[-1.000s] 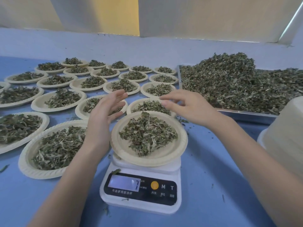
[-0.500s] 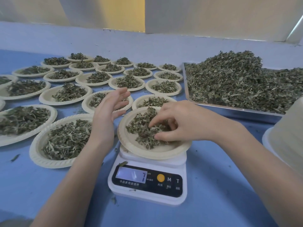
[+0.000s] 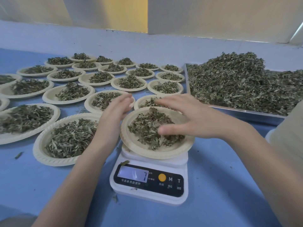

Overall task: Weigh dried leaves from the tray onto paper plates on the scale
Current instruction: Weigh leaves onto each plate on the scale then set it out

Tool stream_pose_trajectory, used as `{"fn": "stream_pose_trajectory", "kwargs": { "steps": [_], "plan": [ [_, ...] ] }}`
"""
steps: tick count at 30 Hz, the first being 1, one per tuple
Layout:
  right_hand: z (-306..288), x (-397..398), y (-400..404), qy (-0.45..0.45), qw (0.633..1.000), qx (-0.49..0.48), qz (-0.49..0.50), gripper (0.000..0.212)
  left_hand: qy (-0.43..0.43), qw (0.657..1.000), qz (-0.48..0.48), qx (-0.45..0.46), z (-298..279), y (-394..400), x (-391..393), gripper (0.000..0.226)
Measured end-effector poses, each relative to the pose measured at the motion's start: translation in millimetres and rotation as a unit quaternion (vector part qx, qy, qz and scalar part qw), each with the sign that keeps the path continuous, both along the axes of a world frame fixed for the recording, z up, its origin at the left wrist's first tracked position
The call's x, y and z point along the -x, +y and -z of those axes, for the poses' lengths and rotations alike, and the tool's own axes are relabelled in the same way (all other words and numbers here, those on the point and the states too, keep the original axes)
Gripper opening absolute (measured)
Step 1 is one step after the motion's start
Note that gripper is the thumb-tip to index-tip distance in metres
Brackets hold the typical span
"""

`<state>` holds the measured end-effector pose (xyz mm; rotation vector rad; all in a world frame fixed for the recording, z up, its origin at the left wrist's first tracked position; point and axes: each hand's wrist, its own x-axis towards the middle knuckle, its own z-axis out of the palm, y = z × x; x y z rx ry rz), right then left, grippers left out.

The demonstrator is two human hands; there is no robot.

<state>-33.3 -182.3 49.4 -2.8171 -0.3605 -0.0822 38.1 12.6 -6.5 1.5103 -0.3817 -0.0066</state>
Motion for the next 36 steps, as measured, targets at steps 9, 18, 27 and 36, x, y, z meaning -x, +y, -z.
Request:
{"fn": "stream_pose_trajectory", "kwargs": {
  "steps": [9,18,27,36],
  "plan": [
    [34,0,24,-0.019,0.888,-0.388,0.244,0.067,0.052,0.997,-0.022,-0.049,-10,-5,17,0.048],
    [-15,-65,82,-0.041,0.844,-0.497,0.196,0.030,0.080,0.984,-0.153,-0.040,-58,53,-37,0.046],
    [-32,-161,128,0.060,0.846,-0.491,0.197,0.025,0.070,0.965,-0.255,-0.001,-88,114,-123,0.044],
    [-38,-339,142,0.066,0.720,-0.648,0.237,0.008,0.152,0.960,-0.234,0.006,-108,128,-313,0.036]
  ]
}}
